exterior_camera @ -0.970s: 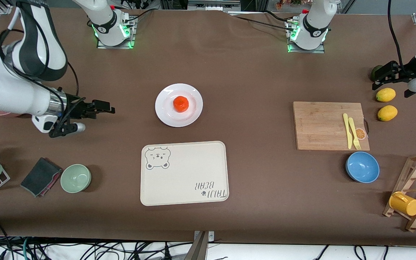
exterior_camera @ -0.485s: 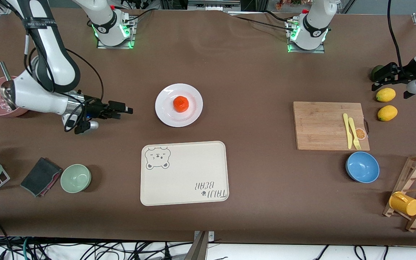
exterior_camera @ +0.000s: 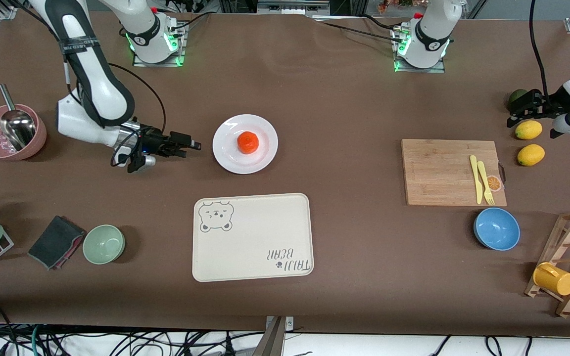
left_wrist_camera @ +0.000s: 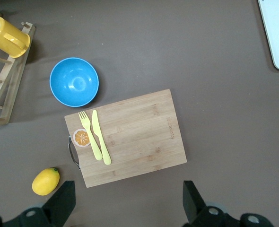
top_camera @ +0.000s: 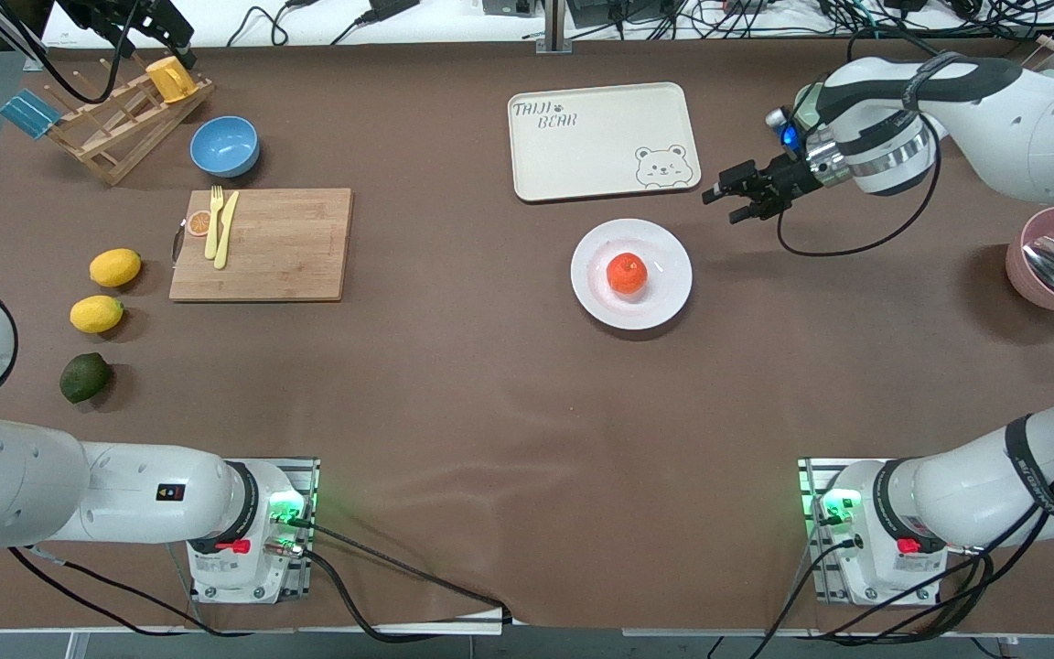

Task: Place orange and plate with both arms
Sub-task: 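Reach the right gripper to the plate rim and grip it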

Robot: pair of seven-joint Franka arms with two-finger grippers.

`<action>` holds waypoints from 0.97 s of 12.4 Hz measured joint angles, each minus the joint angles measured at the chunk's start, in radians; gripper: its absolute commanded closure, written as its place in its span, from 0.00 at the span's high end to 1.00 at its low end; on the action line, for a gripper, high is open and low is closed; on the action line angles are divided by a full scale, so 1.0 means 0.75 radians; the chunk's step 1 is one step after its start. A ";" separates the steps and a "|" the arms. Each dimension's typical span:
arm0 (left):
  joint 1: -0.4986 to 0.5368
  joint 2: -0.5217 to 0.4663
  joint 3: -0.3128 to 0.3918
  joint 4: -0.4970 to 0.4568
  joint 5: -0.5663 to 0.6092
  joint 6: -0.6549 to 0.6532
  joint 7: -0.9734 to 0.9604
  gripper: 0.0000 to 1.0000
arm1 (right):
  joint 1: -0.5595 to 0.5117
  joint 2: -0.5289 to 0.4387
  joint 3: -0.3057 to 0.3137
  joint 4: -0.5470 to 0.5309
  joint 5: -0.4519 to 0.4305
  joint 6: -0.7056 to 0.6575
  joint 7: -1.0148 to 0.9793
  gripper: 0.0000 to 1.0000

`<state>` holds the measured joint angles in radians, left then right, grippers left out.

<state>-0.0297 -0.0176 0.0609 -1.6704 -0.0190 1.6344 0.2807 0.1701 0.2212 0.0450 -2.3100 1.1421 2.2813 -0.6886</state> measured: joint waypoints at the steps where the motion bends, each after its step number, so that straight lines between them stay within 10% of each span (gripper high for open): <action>1: -0.001 0.000 -0.001 0.002 0.000 0.000 0.000 1.00 | 0.000 0.003 0.025 -0.024 0.036 0.040 -0.022 1.00; 12: -0.006 0.012 -0.008 0.004 0.000 0.000 0.001 1.00 | 0.001 0.117 0.128 -0.134 0.448 0.159 -0.401 0.98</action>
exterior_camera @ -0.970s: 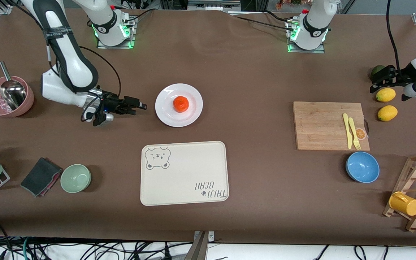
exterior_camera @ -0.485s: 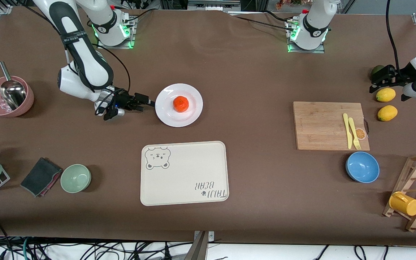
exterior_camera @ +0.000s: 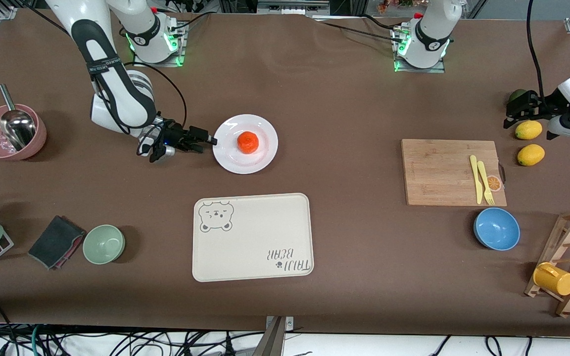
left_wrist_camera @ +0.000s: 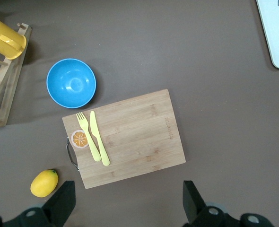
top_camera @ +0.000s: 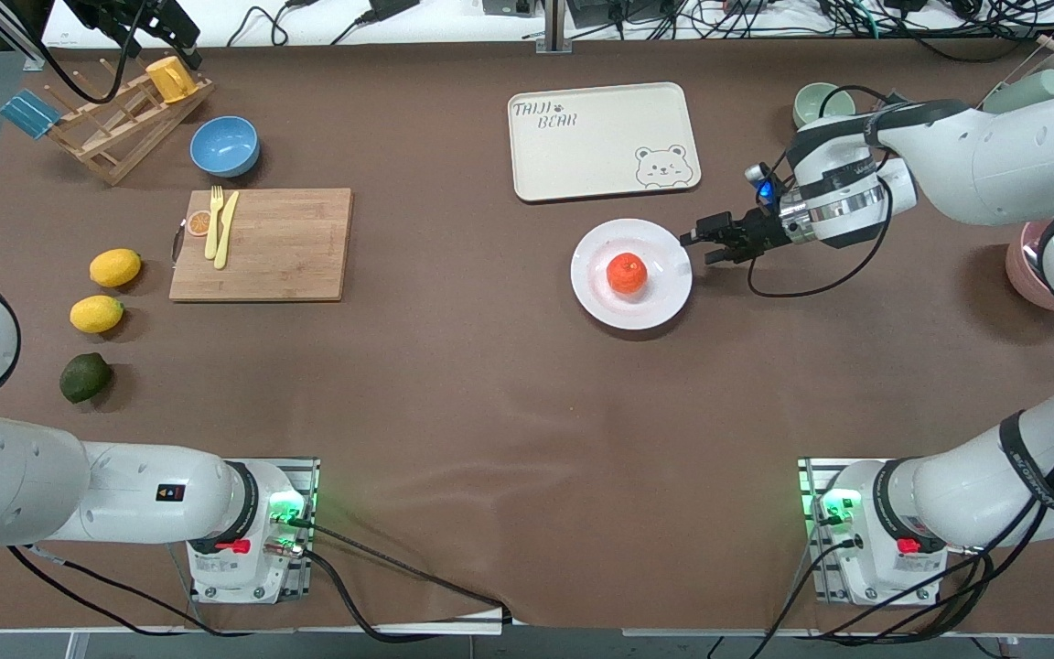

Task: Place orange and plate with both arms
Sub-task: 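Reach the right gripper to the plate rim and grip it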

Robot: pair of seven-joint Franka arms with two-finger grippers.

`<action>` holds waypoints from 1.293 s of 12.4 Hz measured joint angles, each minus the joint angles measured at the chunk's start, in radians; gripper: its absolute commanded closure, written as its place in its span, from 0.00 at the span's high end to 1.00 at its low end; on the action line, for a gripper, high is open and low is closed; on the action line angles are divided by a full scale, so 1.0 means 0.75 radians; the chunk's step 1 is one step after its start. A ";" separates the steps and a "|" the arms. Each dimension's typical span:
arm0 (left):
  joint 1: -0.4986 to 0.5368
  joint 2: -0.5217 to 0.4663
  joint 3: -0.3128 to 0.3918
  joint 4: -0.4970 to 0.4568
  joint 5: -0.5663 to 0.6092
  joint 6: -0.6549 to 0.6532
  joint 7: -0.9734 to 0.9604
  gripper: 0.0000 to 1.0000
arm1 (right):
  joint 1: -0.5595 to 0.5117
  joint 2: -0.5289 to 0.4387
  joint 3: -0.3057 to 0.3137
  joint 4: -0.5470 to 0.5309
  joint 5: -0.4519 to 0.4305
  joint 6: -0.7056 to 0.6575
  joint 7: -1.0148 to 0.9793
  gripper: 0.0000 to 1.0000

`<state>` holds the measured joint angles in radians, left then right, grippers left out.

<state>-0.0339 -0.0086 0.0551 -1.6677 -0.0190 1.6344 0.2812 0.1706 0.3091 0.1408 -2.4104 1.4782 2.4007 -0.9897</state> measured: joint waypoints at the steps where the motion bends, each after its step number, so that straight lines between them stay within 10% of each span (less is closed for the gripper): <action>1: 0.000 0.000 0.000 0.000 0.000 0.000 0.000 1.00 | 0.000 0.001 0.012 0.000 0.010 0.014 0.000 0.95; 10: 0.000 0.002 0.000 0.002 0.000 0.000 -0.076 1.00 | 0.000 0.048 0.044 -0.007 0.134 0.045 -0.168 0.77; 16: 0.001 0.002 0.000 0.002 0.000 0.000 -0.081 1.00 | 0.000 0.055 0.044 -0.010 0.153 0.058 -0.209 0.46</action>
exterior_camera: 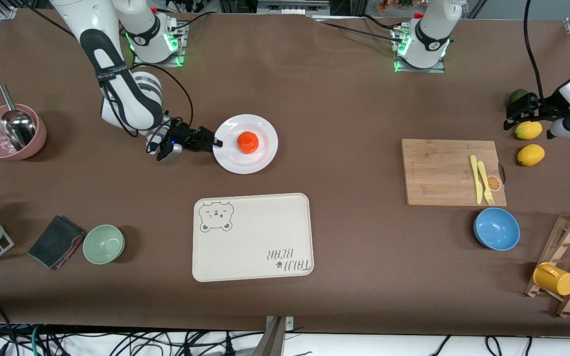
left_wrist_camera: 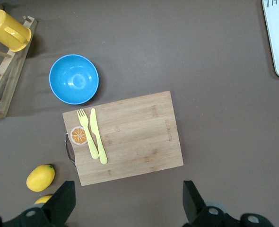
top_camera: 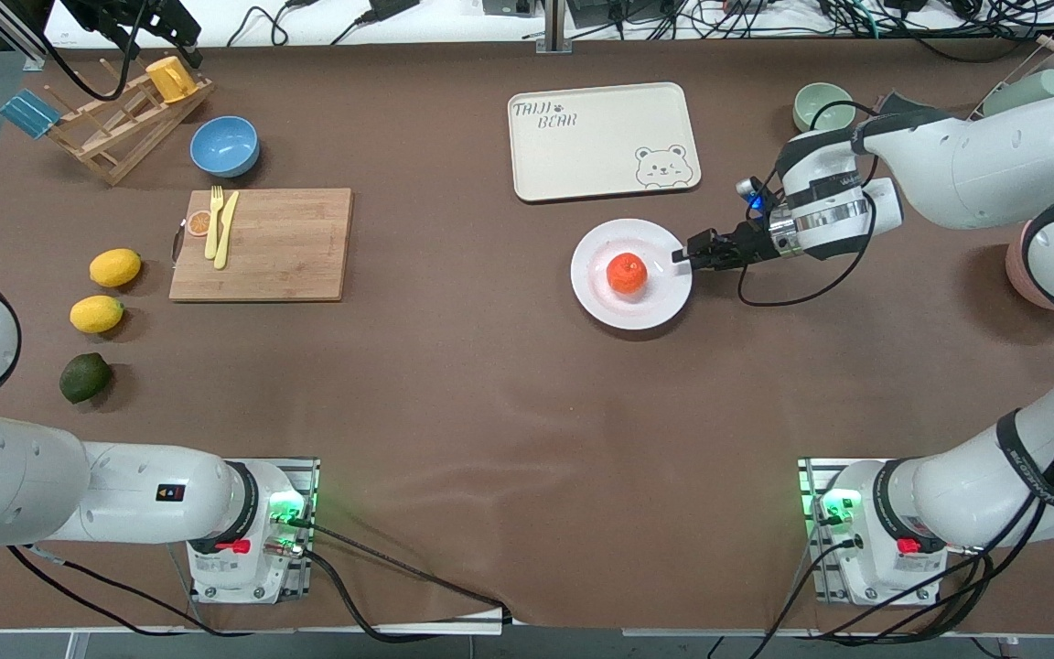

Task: Place orange and plate with both arms
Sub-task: 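Reach the right gripper to the plate rim and grip it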

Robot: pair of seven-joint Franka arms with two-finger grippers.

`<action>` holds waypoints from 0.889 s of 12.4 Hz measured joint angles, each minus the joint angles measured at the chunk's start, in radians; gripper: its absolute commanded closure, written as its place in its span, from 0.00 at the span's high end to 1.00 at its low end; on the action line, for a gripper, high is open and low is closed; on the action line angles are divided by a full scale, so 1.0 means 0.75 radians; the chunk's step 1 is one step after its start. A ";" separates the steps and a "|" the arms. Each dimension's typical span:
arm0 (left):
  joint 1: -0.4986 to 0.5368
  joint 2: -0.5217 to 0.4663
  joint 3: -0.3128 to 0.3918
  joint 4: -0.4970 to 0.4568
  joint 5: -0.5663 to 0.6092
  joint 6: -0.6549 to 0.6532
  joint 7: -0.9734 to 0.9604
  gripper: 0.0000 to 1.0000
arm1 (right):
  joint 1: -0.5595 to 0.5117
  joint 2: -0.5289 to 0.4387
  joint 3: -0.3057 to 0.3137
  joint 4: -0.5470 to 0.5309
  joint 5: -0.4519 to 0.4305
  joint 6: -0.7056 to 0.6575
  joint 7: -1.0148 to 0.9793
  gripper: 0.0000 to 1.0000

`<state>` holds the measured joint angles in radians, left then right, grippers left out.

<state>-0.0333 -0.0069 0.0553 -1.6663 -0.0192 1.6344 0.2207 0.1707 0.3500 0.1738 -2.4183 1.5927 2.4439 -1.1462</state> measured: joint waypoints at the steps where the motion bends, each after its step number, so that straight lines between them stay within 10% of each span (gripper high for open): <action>1: 0.000 0.000 0.001 0.000 0.000 0.000 0.000 1.00 | 0.000 0.005 0.000 -0.002 0.015 0.001 -0.024 0.46; 11: 0.001 0.003 0.002 0.000 0.000 0.000 0.000 1.00 | 0.000 0.036 0.000 -0.003 0.072 0.003 -0.104 0.17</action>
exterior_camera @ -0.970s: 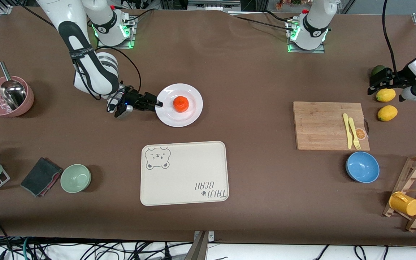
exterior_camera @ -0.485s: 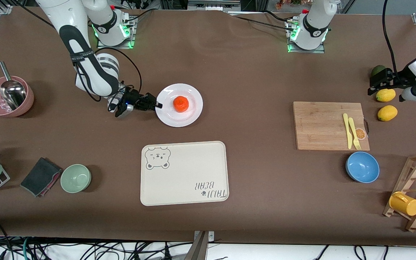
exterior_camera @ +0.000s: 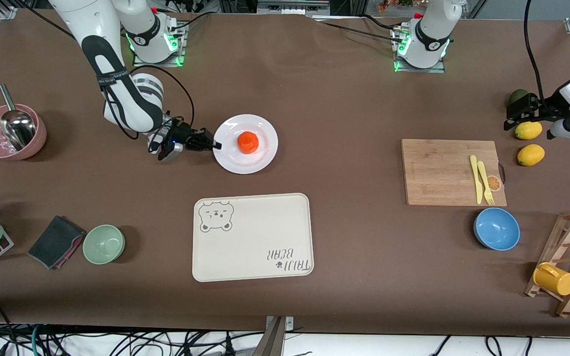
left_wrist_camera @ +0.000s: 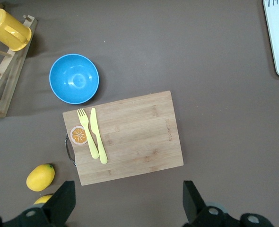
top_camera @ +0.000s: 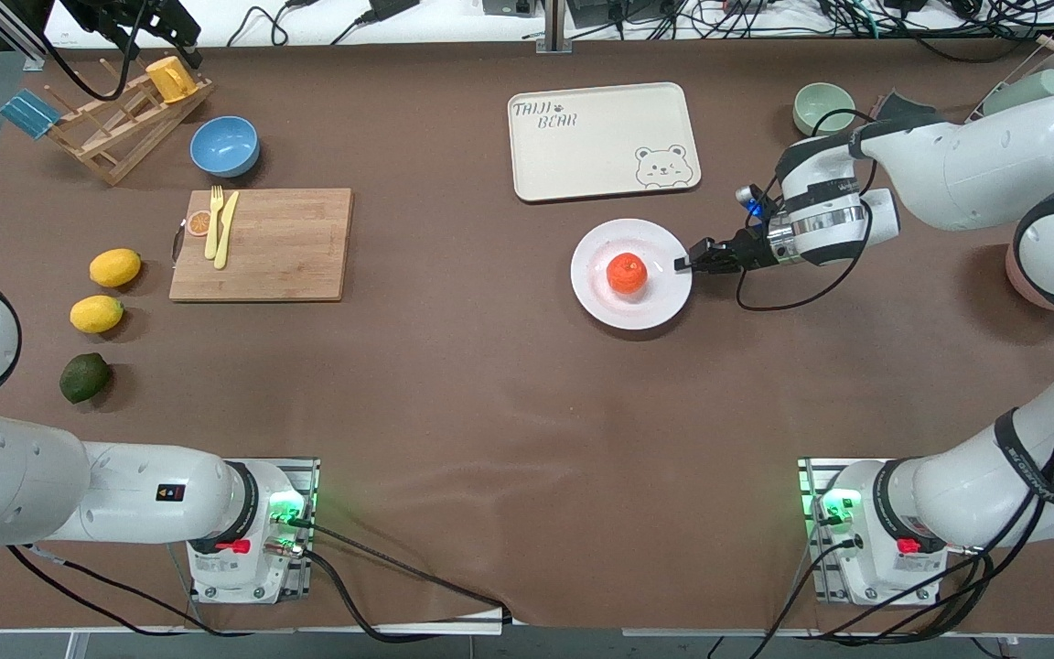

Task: Place orange and plate with both arms
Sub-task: 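Reach the right gripper to the plate rim and grip it, then hold the plate rim firmly with the right gripper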

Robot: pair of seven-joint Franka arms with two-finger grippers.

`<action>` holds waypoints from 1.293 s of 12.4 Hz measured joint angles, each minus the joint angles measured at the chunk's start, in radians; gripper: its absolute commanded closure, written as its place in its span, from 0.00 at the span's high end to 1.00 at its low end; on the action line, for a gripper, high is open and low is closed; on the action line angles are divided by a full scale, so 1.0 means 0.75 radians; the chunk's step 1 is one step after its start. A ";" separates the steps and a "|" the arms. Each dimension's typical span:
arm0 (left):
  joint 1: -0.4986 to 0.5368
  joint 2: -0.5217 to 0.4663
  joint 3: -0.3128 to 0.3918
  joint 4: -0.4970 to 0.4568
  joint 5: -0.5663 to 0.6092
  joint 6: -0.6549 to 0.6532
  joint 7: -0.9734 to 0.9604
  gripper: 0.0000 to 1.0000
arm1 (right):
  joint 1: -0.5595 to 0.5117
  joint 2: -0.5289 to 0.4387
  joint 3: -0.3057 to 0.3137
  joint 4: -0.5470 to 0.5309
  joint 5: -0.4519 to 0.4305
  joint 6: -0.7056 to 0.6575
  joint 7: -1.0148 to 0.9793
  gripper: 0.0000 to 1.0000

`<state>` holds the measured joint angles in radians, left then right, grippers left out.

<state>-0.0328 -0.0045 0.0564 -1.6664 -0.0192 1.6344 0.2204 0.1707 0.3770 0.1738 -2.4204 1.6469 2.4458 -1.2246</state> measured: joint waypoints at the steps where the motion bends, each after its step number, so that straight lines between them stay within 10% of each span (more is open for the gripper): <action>1: 0.000 0.002 0.000 0.000 0.000 0.000 0.000 1.00 | 0.000 0.000 0.000 0.000 0.000 0.000 0.000 0.15; 16: 0.005 0.005 0.003 0.000 0.000 0.000 0.000 1.00 | -0.001 -0.004 0.000 0.003 0.034 -0.011 -0.028 0.00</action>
<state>-0.0287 -0.0005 0.0587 -1.6664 -0.0192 1.6344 0.2203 0.1702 0.3743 0.1742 -2.4182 1.6722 2.4375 -1.2452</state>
